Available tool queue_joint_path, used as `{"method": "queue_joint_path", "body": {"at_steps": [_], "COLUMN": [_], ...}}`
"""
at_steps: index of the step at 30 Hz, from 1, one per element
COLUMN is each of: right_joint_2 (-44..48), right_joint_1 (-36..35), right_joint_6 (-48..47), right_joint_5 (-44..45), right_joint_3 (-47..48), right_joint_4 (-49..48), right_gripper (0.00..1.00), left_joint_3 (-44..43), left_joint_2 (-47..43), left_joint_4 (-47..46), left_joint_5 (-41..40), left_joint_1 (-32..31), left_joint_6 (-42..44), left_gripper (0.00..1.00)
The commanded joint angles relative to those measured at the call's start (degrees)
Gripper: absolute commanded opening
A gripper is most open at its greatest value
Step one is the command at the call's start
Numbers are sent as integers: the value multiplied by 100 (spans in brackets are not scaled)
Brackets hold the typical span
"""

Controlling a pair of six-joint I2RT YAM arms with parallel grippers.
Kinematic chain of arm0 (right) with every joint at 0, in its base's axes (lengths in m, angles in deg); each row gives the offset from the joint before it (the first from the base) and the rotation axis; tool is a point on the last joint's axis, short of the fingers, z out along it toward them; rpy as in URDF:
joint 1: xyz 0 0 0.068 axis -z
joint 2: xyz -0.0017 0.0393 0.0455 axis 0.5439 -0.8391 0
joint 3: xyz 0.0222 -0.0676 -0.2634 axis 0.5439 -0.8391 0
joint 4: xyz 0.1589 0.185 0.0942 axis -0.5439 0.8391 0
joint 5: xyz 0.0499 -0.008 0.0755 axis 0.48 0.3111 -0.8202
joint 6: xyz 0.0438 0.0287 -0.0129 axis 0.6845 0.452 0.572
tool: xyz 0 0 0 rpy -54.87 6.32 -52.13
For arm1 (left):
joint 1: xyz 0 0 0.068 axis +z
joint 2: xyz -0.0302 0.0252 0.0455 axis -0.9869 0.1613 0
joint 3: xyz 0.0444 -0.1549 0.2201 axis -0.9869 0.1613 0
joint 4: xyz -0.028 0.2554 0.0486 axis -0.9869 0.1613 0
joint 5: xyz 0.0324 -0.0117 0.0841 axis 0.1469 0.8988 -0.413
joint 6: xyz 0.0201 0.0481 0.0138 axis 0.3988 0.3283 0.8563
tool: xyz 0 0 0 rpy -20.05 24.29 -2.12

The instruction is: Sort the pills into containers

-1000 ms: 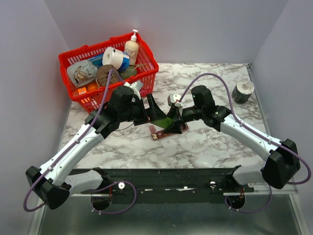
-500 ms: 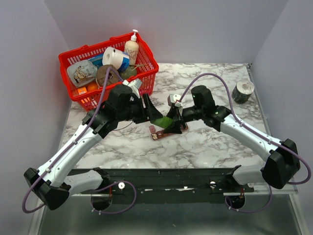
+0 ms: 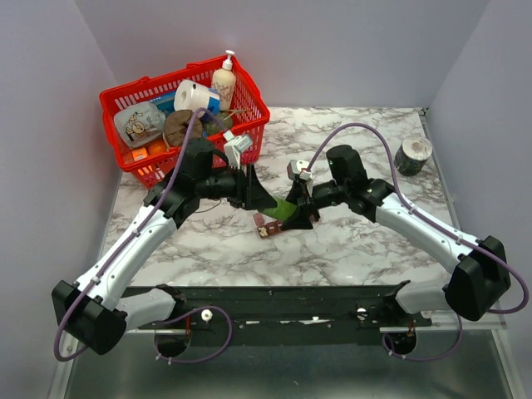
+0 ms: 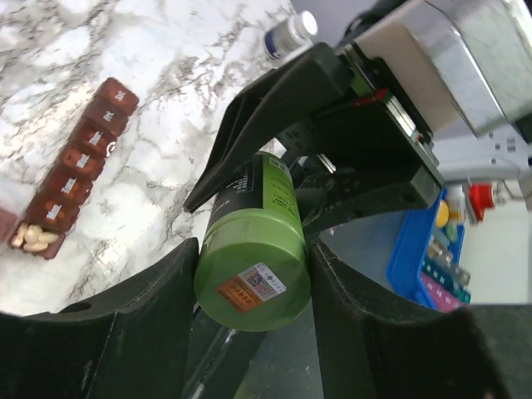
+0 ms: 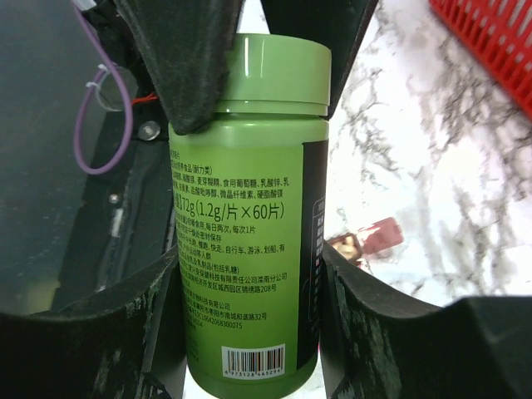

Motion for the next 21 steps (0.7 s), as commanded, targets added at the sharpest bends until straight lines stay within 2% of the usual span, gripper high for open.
{"method": "queue_joint_path", "body": {"at_steps": [1, 2, 3, 4, 5, 6, 8, 10, 12, 14, 15, 17, 18, 19, 20, 21], "right_joint_2": [-55, -81, -108, -178, -196, -222, -257, -257, -266, -249, -249, -240, -240, -231, -222, -213], "right_joint_1": [-113, -113, -113, -113, -121, -113, -130, -139, -139, -139, -139, -139, -139, -139, -139, -139], "right_joint_6": [242, 373, 461, 549, 759, 883, 1006, 1051, 1103, 1165, 1165, 1165, 1156, 1130, 1069, 1051], "right_joint_5": [-872, -925, -986, -1143, -1223, -1294, -1400, -1409, -1417, -1426, -1435, -1383, -1356, -1312, -1286, -1260], "right_joint_3": [149, 158, 141, 149, 132, 88, 88, 79, 79, 70, 70, 70, 70, 70, 61, 79], "right_joint_4": [-432, -467, -511, -625, -704, -810, -934, -977, -995, -1048, -1065, -1057, -1057, -1031, -1013, -995], "right_gripper": [0, 1, 0, 1, 1, 0, 1, 1, 1, 1, 1, 1, 1, 0, 1, 0], "left_joint_3": [-131, -253, -585, -710, -773, -860, -940, -1115, -1221, -1361, -1580, -1722, -1705, -1661, -1600, -1417], "left_joint_2": [81, 151, 187, 222, 222, 231, 266, 301, 345, 476, 538, 626, 600, 574, 461, 381], "left_joint_4": [-990, -398, 17, 343, 721, 872, 1310, 1646, 1788, 2067, 2235, 2516, 2474, 2378, 2142, 1948], "left_joint_5": [2085, 2007, 1989, 1998, 1876, 1918, 2111, 2209, 2087, 1823, 1543, 1383, 1339, 1304, 1329, 1286], "left_joint_1": [-100, -127, -153, -162, -214, -232, -241, -320, -381, -434, -452, -487, -487, -496, -496, -496], "left_joint_6": [1123, 1482, 2521, 3001, 3345, 4167, 4979, 6110, 6459, 6907, 7065, 7216, 7146, 7050, 6779, 6568], "left_gripper": [33, 22, 5, 0, 0, 0, 2, 18, 33, 38, 44, 50, 59, 74, 96, 99]}}
